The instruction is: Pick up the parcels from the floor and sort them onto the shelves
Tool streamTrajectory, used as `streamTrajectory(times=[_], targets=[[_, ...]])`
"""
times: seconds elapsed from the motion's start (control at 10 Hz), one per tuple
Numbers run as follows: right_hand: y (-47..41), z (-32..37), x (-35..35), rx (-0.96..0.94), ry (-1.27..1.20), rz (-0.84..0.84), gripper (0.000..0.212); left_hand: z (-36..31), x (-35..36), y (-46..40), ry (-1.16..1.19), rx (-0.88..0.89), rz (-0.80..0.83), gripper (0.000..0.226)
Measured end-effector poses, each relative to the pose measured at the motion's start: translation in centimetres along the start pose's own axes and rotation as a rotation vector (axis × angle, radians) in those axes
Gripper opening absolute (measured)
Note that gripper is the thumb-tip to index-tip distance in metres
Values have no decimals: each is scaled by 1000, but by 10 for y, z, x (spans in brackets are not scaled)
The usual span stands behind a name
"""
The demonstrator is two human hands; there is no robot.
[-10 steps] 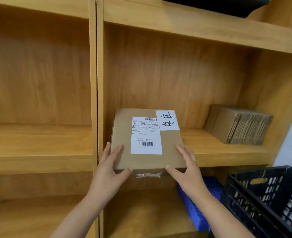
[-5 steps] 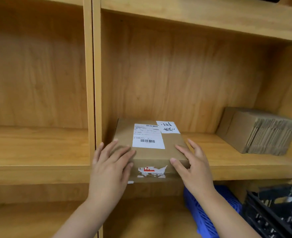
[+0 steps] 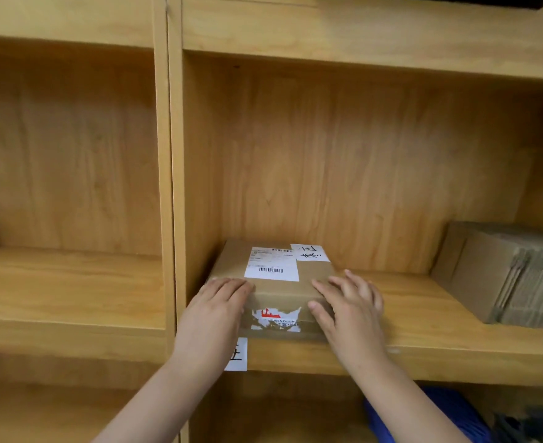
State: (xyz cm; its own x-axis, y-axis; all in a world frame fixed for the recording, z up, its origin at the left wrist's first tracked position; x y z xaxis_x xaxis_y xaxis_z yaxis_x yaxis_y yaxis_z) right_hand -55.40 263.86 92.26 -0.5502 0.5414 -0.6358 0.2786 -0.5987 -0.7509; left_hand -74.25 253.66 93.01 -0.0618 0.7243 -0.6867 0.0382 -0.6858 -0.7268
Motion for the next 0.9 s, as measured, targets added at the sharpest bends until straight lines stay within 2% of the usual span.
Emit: streamTrajectory(times=[0.2, 0.6, 0.8, 0.9], targets=[[-7, 0, 14, 24, -22, 98, 40, 8, 15, -13, -13, -32, 8, 50], [-14, 1, 21, 42, -79, 123, 42, 7, 27, -19, -71, -99, -21, 47], [-13, 1, 20, 55, -141, 159, 52, -3, 16, -2, -111, -126, -16, 60], [-8, 1, 18, 105, -136, 114, 62, -4, 6, 20, -130, -182, -21, 60]])
Point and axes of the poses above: each hand's wrist, its own y-axis away from the middle knuckle, its own x-axis out of the palm, z = x × y, the point moved 2 cm from there along -y, towards the middle knuckle
